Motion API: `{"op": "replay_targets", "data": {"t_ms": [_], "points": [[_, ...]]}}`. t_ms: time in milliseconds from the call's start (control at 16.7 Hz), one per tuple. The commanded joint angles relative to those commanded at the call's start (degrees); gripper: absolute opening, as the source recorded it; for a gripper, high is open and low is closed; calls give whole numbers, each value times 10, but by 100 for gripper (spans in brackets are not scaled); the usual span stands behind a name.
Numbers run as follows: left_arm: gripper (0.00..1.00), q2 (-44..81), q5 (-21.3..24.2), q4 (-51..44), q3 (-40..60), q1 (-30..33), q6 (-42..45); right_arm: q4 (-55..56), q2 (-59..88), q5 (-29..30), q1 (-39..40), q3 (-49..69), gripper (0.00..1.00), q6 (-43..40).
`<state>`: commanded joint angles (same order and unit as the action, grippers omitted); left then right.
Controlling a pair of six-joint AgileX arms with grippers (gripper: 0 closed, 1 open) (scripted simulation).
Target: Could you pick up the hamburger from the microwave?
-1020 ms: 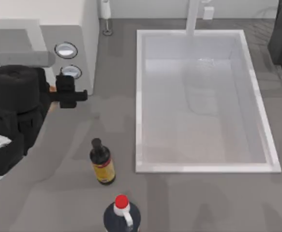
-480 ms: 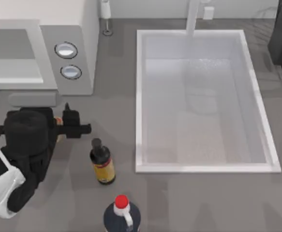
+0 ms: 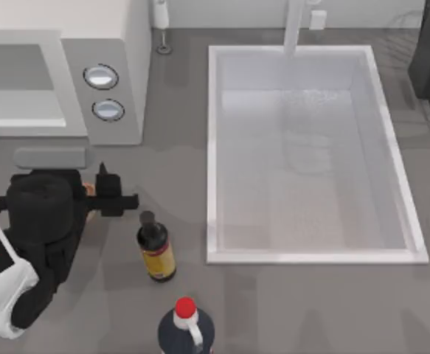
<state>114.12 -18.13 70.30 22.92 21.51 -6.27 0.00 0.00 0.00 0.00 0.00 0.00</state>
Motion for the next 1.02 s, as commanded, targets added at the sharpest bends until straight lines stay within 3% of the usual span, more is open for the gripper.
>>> {"op": "replay_targets", "data": {"t_ms": [660,1020], "points": [[98,0,0,0,0,0,0,0,0,0,0,0,100,0],[100,0,0,0,0,0,0,0,0,0,0,0,100,0]]}}
